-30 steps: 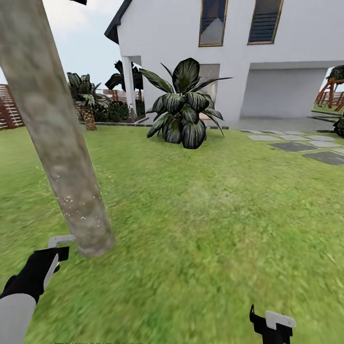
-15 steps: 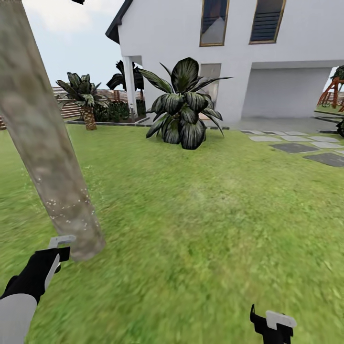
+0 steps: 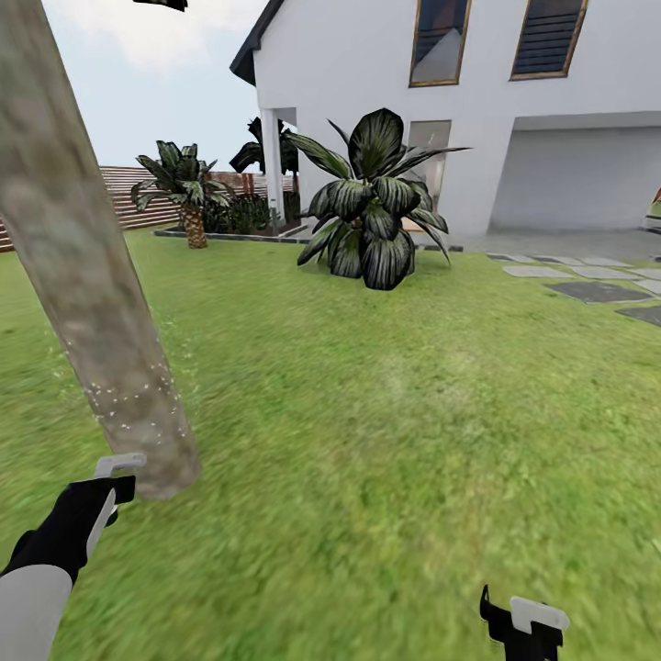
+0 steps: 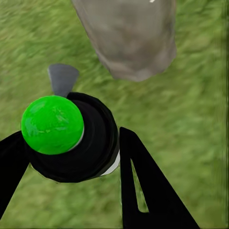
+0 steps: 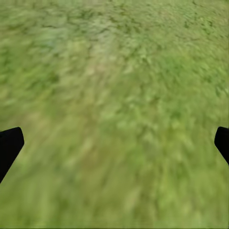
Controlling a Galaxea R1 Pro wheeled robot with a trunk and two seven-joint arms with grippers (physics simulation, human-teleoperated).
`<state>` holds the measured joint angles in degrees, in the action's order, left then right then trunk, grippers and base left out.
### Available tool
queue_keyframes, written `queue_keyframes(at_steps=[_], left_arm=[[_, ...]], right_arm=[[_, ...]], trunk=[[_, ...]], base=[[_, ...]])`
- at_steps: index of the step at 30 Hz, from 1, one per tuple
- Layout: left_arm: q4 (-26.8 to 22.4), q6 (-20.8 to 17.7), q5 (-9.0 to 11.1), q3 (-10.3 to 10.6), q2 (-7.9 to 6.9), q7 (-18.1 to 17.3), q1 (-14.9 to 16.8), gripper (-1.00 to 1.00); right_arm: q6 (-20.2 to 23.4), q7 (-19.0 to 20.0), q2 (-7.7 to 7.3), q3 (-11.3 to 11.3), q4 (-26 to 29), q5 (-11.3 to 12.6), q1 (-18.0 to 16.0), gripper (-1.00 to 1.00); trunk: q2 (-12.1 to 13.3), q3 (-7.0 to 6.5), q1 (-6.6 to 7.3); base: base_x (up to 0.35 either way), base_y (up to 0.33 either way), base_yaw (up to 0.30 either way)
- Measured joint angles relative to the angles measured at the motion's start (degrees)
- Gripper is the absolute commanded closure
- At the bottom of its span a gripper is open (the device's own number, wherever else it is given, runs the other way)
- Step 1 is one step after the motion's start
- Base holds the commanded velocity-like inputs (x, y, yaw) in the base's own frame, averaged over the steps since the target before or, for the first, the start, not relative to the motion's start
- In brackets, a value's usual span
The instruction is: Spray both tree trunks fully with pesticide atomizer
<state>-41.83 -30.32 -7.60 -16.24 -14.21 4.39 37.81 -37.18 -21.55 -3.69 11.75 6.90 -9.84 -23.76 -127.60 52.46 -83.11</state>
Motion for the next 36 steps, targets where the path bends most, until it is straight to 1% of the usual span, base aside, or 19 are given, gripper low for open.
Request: queue_keyframes(at_steps=[7,14,20,23,27,31,33,34,36], left_arm=[[0.13,0.0,-0.07,-0.02,0.01,0.0,0.0,1.0],[0.09,0.0,-0.01,-0.02,0.06,0.0,-0.73,1.0],[0.05,0.01,-0.01,-0.02,0.06,0.0,-0.76,1.0],[0.0,0.0,-0.01,-0.02,0.06,0.0,-0.78,1.0],[-0.24,0.0,0.05,-0.02,0.06,0.0,-0.77,1.0],[-0.58,-0.01,0.2,0.24,0.16,-0.07,-0.6,1.0],[-0.82,-0.59,0.33,0.41,0.48,-0.21,0.0,1.0],[-0.94,-0.81,0.45,0.54,0.95,-0.3,0.38,1.0],[-1.14,-1.23,0.28,0.79,1.47,-0.34,2.11,1.0]], right_arm=[[0.0,0.01,0.0,0.02,-0.01,0.0,0.0,-1.0],[0.0,0.01,0.0,0.02,-0.02,0.0,0.0,-1.0],[0.0,0.0,0.0,0.0,-0.04,0.0,0.01,-1.0],[0.0,0.0,0.0,0.01,-0.04,0.0,0.01,-1.0],[0.0,-0.01,0.0,0.0,-0.03,0.0,-0.01,-1.0],[0.0,0.02,0.0,0.02,-0.02,0.0,0.0,-1.0],[0.0,0.02,0.0,0.02,0.01,0.0,0.01,-1.0],[0.0,0.02,0.0,0.03,0.01,0.0,0.02,-1.0],[0.0,0.02,0.0,0.03,0.01,0.0,0.03,-1.0]], trunk=[[0.0,0.0,0.0],[0.0,0.0,0.0],[0.0,0.0,0.0],[0.0,0.0,0.0],[0.0,0.0,0.0],[0.0,0.0,0.0],[0.0,0.0,0.0],[0.0,0.0,0.0],[0.0,-0.01,0.0]], base=[[0.236,-0.189,0.027],[0.234,-0.191,0.258],[0.206,-0.198,0.276],[0.012,-0.243,0.276],[-0.182,-0.223,0.253],[-0.092,-0.078,0.046],[-0.007,-0.006,0.004],[-0.002,-0.002,0.001],[-0.001,-0.001,0.0]])
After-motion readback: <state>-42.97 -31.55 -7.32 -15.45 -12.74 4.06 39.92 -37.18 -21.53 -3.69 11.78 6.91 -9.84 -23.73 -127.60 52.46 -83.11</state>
